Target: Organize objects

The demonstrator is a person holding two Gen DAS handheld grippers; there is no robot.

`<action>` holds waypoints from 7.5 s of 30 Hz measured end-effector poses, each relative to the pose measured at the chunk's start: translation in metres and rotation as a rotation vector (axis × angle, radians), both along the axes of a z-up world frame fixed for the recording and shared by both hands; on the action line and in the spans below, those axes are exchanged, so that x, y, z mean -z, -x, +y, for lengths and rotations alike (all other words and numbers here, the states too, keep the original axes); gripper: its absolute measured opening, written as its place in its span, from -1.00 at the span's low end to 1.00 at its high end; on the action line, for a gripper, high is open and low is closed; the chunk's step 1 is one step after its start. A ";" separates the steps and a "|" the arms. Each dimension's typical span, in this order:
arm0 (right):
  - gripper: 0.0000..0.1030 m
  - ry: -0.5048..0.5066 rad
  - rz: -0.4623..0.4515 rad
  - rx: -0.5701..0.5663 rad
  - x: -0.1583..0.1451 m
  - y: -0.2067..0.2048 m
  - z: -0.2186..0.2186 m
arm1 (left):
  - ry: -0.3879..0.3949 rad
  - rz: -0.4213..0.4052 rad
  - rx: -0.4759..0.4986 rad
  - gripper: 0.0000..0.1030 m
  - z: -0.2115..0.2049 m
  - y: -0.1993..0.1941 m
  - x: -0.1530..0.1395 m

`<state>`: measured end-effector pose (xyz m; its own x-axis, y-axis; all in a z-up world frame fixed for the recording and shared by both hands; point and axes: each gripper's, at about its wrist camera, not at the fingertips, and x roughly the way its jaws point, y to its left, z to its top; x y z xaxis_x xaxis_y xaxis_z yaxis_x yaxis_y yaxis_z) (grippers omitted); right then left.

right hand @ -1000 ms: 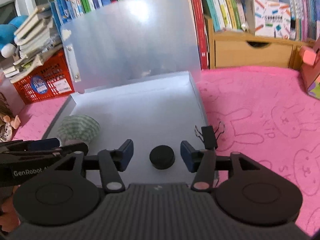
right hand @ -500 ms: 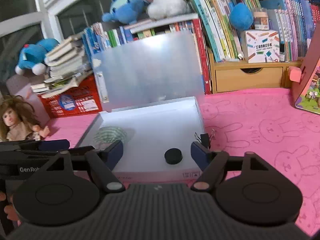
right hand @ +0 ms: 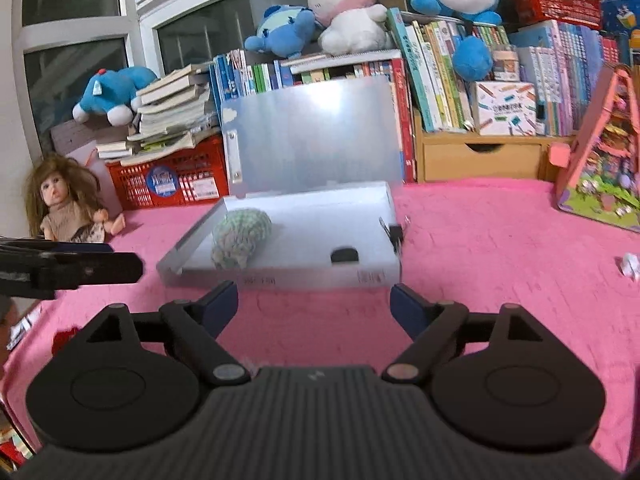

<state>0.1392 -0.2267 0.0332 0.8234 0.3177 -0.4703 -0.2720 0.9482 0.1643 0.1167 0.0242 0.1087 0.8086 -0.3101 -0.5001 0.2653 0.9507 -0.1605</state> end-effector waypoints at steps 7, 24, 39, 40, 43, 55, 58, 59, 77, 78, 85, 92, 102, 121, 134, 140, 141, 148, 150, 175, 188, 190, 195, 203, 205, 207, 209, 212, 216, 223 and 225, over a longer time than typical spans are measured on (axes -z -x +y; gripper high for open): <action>0.74 0.015 0.024 0.030 0.027 0.032 -0.011 | 0.004 0.023 0.036 0.63 -0.006 0.053 0.029; 0.75 0.006 0.036 0.054 0.061 0.077 -0.014 | -0.068 0.047 0.102 0.63 -0.033 0.120 0.078; 0.75 -0.009 0.035 0.021 0.064 0.074 0.002 | -0.071 0.041 0.043 0.21 -0.047 0.116 0.112; 0.75 -0.004 0.035 0.024 0.066 0.074 0.004 | -0.073 0.038 0.043 0.12 -0.048 0.116 0.112; 0.75 0.021 0.038 0.029 0.072 0.073 0.011 | -0.060 0.033 0.041 -0.05 -0.048 0.117 0.112; 0.36 0.065 -0.008 0.047 0.072 0.078 0.024 | -0.039 0.004 0.016 -0.20 -0.041 0.124 0.101; 0.34 0.062 -0.022 0.053 0.070 0.081 0.024 | -0.029 -0.003 0.012 -0.21 -0.038 0.125 0.096; 0.34 0.057 -0.024 0.053 0.069 0.082 0.023 | -0.027 -0.005 0.011 -0.21 -0.038 0.125 0.094; 0.33 -0.007 -0.060 0.101 0.042 0.089 0.001 | 0.014 -0.042 -0.036 -0.21 -0.019 0.114 0.063; 0.33 -0.008 -0.061 0.103 0.040 0.087 0.001 | 0.012 -0.041 -0.042 -0.21 -0.018 0.111 0.061; 0.34 0.000 -0.075 0.116 0.024 0.073 -0.005 | 0.009 -0.037 -0.088 -0.21 -0.002 0.084 0.042; 0.34 -0.025 -0.033 0.077 0.005 0.037 -0.013 | 0.013 -0.047 -0.122 -0.21 0.017 0.047 0.019; 0.34 -0.074 0.014 0.046 -0.018 -0.027 -0.013 | 0.033 -0.031 -0.167 -0.21 0.036 -0.021 -0.005; 0.34 -0.110 0.126 0.060 -0.001 -0.161 0.004 | 0.028 0.055 -0.231 -0.21 0.049 -0.171 0.018; 0.34 -0.018 0.158 0.002 0.034 -0.215 0.046 | 0.039 0.135 -0.289 -0.21 0.047 -0.250 0.065; 0.34 0.011 0.160 -0.033 0.046 -0.221 0.060 | 0.022 0.177 -0.289 -0.20 0.045 -0.261 0.082; 0.34 0.018 0.158 -0.037 0.047 -0.221 0.062 | 0.025 0.181 -0.288 -0.20 0.045 -0.262 0.084; 0.39 0.056 0.156 -0.065 0.052 -0.223 0.072 | 0.007 0.191 -0.277 -0.17 0.040 -0.267 0.090; 0.61 0.051 0.141 -0.059 0.048 -0.221 0.072 | 0.027 0.207 -0.270 -0.04 0.042 -0.267 0.087; 0.91 0.038 -0.060 -0.073 -0.020 -0.064 0.030 | -0.038 0.081 -0.173 0.67 0.039 -0.097 0.024; 0.91 0.167 -0.130 -0.117 0.001 0.019 0.028 | -0.062 -0.009 -0.094 0.69 0.027 0.019 0.037; 0.91 0.189 -0.138 -0.129 0.006 0.028 0.030 | -0.066 -0.013 -0.087 0.70 0.024 0.026 0.040; 0.91 0.230 -0.149 -0.145 0.018 0.047 0.035 | -0.071 -0.021 -0.082 0.71 0.021 0.041 0.048; 0.91 0.232 -0.132 -0.150 0.035 0.067 0.041 | -0.090 -0.046 -0.078 0.72 0.019 0.066 0.062; 0.91 0.229 -0.125 -0.152 0.039 0.071 0.042 | -0.094 -0.052 -0.079 0.72 0.019 0.073 0.066; 0.91 0.229 -0.121 -0.154 0.042 0.075 0.043 | -0.095 -0.060 -0.081 0.72 0.020 0.079 0.069; 0.91 0.230 -0.117 -0.157 0.045 0.078 0.044 | -0.093 -0.070 -0.083 0.72 0.021 0.085 0.071; 0.91 0.226 -0.111 -0.164 0.048 0.082 0.046 | -0.095 -0.085 -0.093 0.72 0.022 0.094 0.075; 0.91 0.206 -0.096 -0.172 0.052 0.084 0.050 | -0.113 -0.095 -0.116 0.72 0.024 0.101 0.080; 0.91 0.187 -0.089 -0.176 0.059 0.088 0.060 | -0.149 -0.128 -0.163 0.72 0.031 0.112 0.085; 0.90 0.173 -0.088 -0.188 0.058 0.090 0.062 | -0.143 -0.143 -0.192 0.72 0.036 0.115 0.084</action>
